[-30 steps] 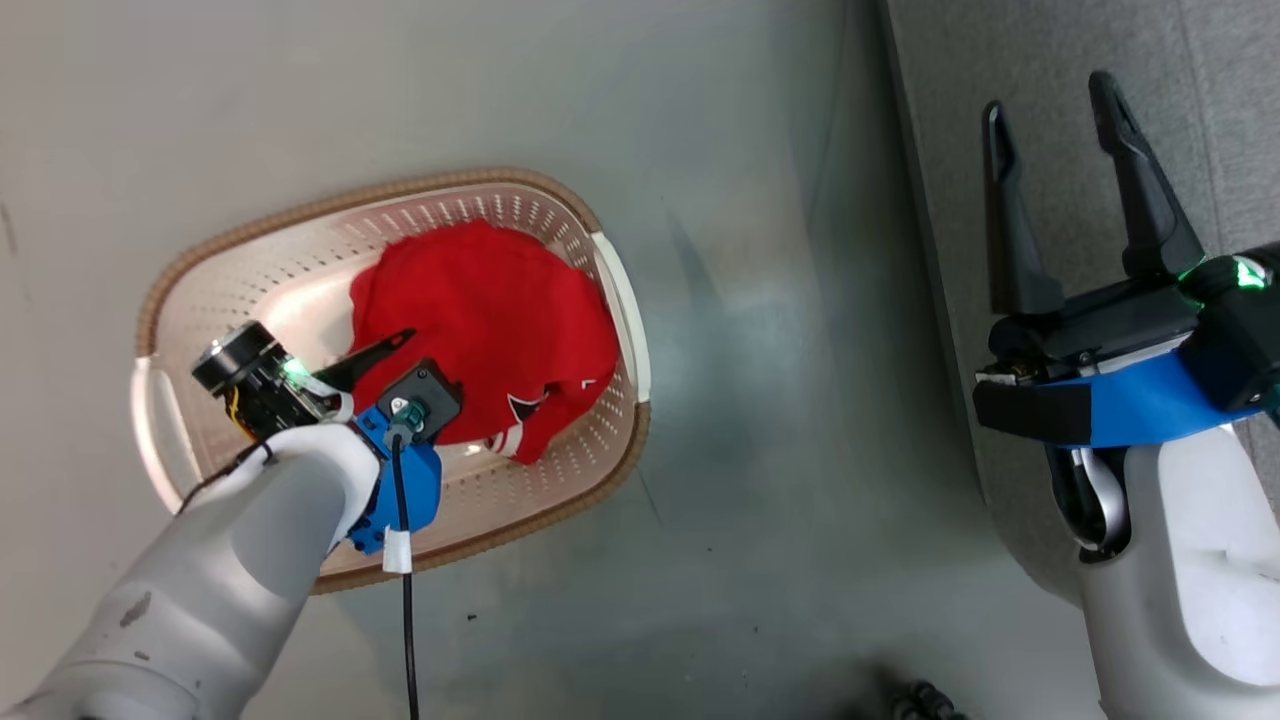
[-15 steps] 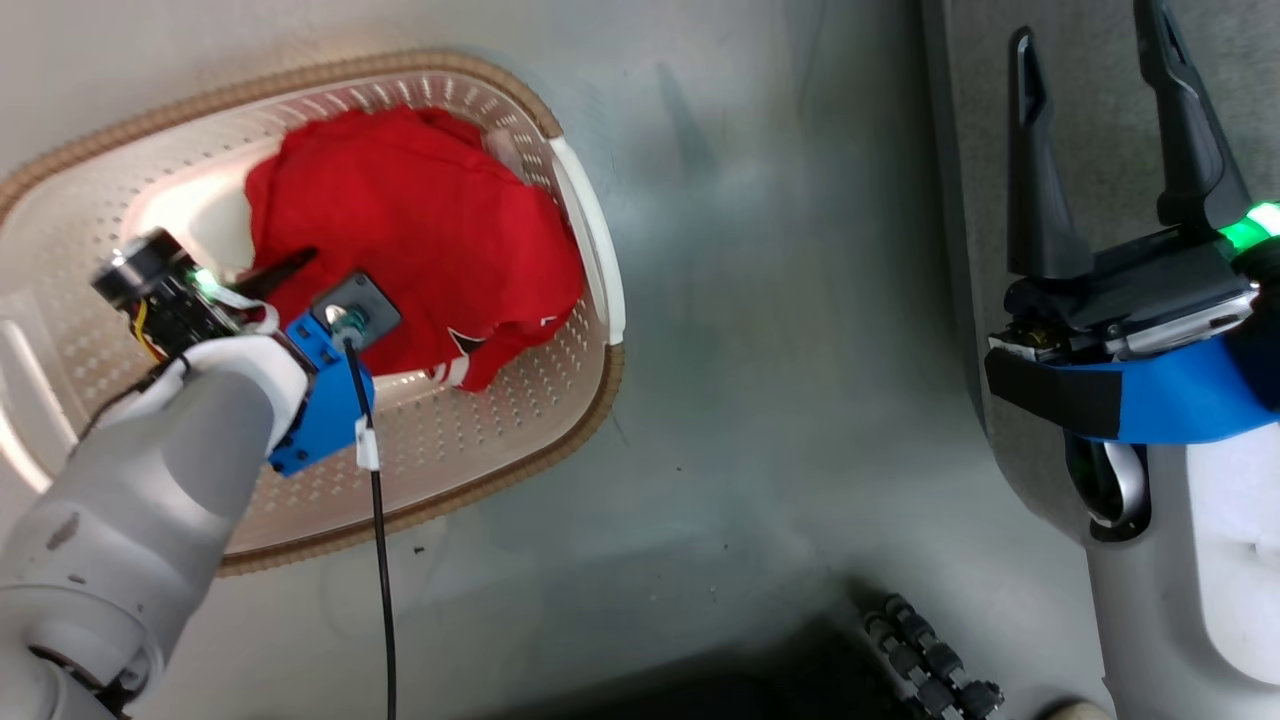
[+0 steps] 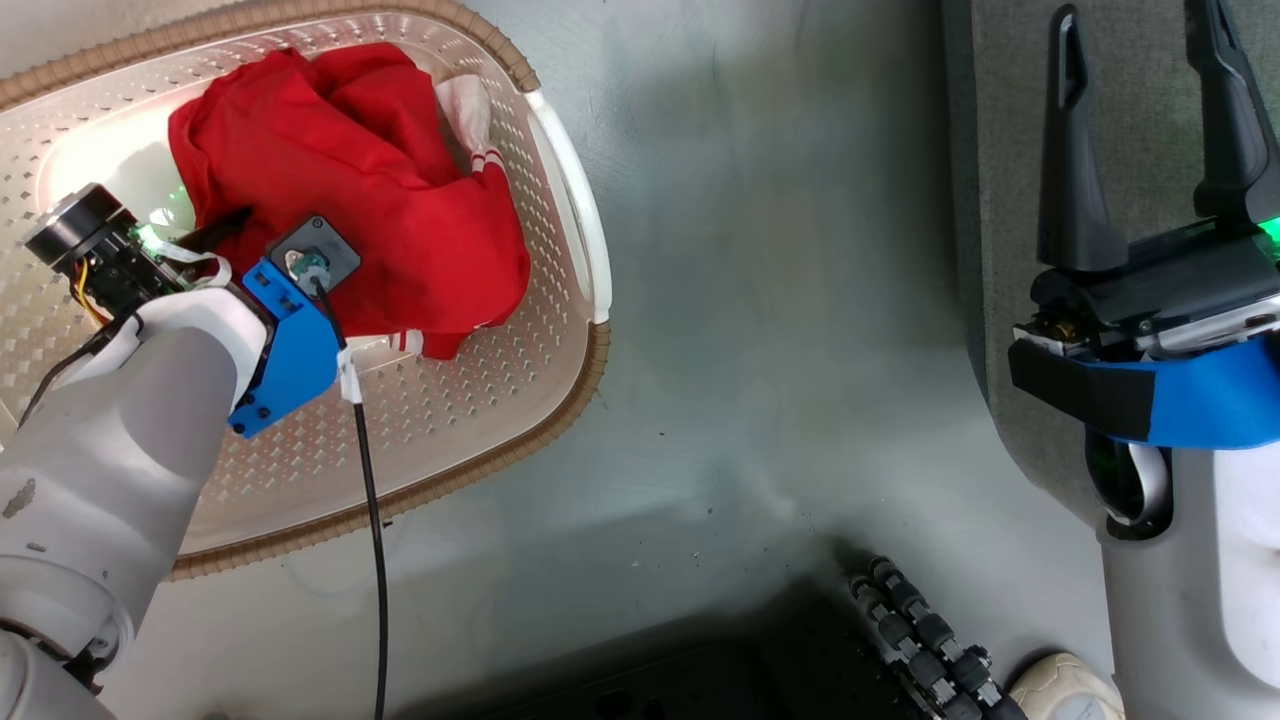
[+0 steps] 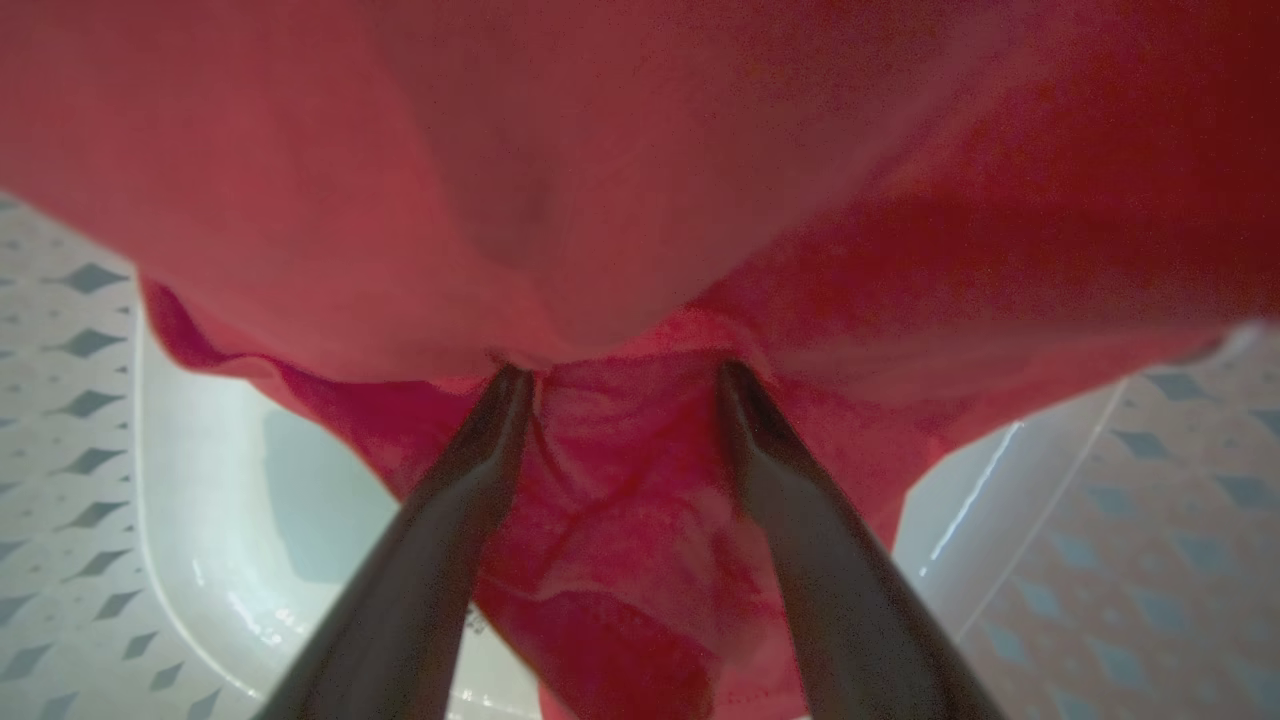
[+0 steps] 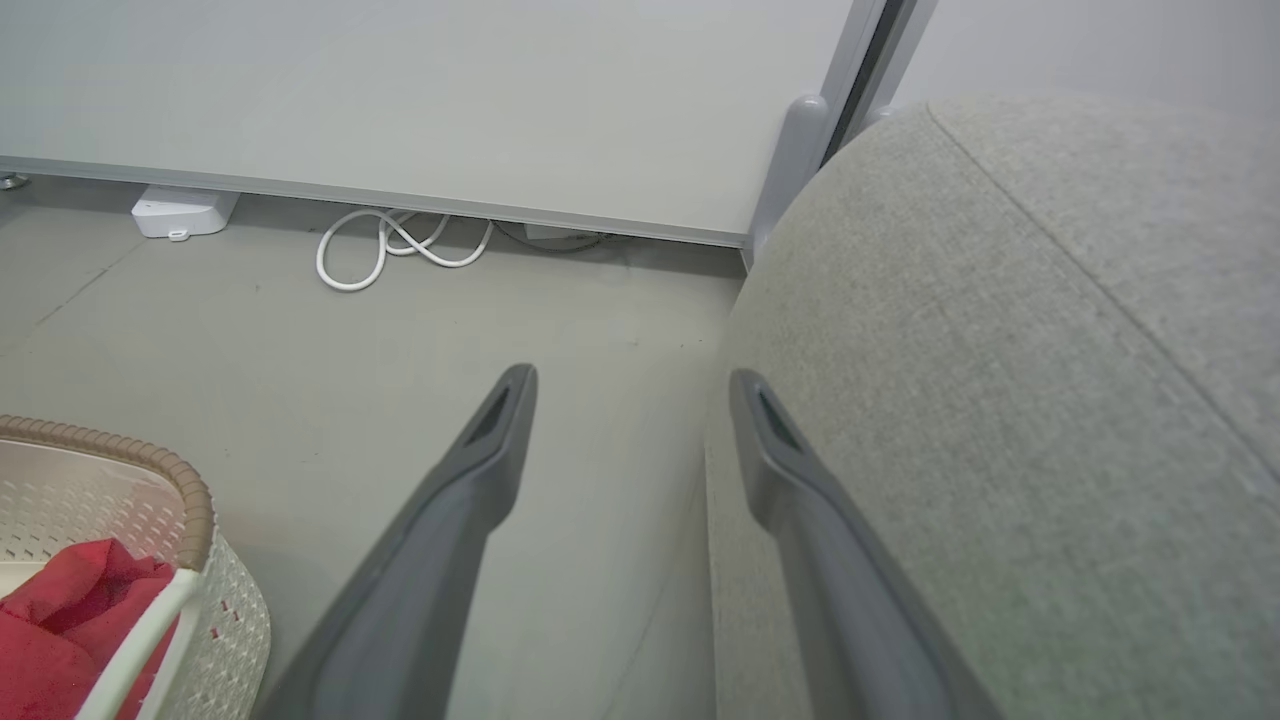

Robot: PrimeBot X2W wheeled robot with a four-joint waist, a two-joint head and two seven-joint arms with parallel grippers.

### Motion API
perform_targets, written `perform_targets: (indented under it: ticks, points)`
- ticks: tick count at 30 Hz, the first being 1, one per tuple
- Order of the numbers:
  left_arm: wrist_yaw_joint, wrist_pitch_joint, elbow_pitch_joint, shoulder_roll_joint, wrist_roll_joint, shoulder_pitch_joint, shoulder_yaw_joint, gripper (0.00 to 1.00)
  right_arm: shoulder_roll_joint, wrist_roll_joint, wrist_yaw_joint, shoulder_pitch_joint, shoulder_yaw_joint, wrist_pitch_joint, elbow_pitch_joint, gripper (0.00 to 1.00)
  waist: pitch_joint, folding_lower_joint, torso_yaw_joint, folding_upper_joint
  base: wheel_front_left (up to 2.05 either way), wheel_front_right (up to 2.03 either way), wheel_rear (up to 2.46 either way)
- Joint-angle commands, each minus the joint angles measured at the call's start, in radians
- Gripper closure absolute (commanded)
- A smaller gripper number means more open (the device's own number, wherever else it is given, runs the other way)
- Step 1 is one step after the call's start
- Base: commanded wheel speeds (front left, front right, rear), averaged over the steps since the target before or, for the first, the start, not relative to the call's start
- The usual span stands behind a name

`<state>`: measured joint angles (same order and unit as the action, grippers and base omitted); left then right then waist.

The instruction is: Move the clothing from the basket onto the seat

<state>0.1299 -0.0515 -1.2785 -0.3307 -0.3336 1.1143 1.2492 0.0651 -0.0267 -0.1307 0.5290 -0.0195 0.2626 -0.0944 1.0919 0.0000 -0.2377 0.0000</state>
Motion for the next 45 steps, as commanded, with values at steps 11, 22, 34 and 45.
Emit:
perform_targets:
  ticks: [11,22,34,45]
  points:
    - [-0.004,0.077,-0.015,0.012,-0.015,0.008,0.009,1.0,-0.009,0.016,0.0,0.007,0.015,0.003,-0.005,0.0,0.003,0.0,0.0,0.0,0.0,0.0,0.0]
    - [0.002,0.065,-0.012,0.025,-0.031,0.002,0.011,1.0,-0.01,0.015,0.0,0.018,0.02,0.003,0.012,0.0,-0.025,0.0,0.009,0.0,0.0,0.0,0.0]
    - [0.001,-0.029,0.022,0.115,-0.076,-0.05,0.016,1.0,0.006,0.018,0.0,0.007,0.026,0.003,0.04,0.0,-0.151,0.0,0.067,0.0,0.0,0.0,0.0]
    - [0.001,-0.138,0.046,0.189,-0.17,-0.11,0.013,1.0,0.042,0.017,0.0,-0.045,0.044,0.003,0.084,0.0,-0.323,0.0,0.145,0.0,0.0,0.0,0.0]
